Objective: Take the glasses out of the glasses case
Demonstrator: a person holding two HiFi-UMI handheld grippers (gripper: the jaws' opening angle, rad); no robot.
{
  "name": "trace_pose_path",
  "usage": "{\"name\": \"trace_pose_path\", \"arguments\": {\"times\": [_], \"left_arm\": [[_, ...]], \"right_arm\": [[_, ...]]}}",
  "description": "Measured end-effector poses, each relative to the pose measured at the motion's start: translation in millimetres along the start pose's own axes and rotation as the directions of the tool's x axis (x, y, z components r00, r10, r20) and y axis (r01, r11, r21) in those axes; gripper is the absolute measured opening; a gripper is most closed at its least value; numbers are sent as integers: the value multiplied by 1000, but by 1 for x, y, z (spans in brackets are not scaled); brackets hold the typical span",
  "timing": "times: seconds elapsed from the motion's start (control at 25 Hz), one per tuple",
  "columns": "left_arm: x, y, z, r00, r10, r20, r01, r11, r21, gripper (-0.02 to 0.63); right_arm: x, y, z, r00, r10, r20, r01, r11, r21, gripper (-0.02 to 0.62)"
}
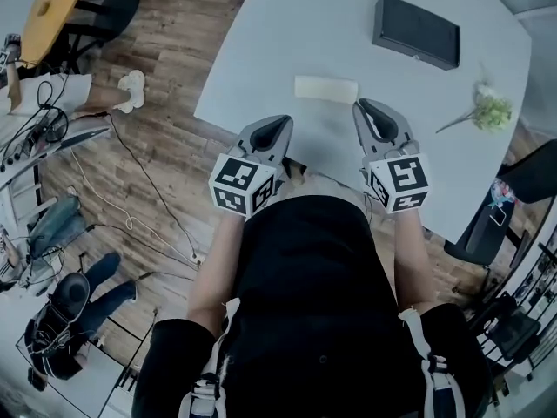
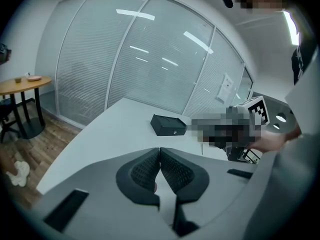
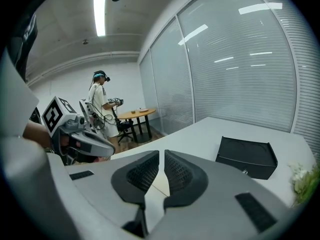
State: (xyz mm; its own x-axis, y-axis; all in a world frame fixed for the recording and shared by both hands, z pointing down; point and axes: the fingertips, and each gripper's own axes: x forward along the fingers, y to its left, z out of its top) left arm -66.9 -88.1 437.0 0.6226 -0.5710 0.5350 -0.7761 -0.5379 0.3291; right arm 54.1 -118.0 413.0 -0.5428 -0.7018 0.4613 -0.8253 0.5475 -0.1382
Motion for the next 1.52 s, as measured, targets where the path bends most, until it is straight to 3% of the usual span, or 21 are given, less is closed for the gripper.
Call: {"name": "trace_pose_path", "arguments": {"times": [0.44, 0.84, 1.28, 1.52], "left_arm": [[39, 13, -26, 998, 10, -60, -12, 999, -34, 21], [71, 43, -53, 992, 15, -125, -20, 999, -37, 21], [101, 63, -77, 976, 21, -217, -29, 999, -34, 21], [116, 67, -86, 968, 23, -251, -34, 999, -39, 23]], "right_arm": [[37, -16, -28, 997, 33, -73, -40, 995, -95, 140], [67, -10, -56, 979, 54, -195, -100, 966, -237, 215], [103, -14, -100, 936, 16, -353, -184, 875, -448, 275], [117, -21, -118, 917, -6, -400, -213, 838, -503, 278]]}}
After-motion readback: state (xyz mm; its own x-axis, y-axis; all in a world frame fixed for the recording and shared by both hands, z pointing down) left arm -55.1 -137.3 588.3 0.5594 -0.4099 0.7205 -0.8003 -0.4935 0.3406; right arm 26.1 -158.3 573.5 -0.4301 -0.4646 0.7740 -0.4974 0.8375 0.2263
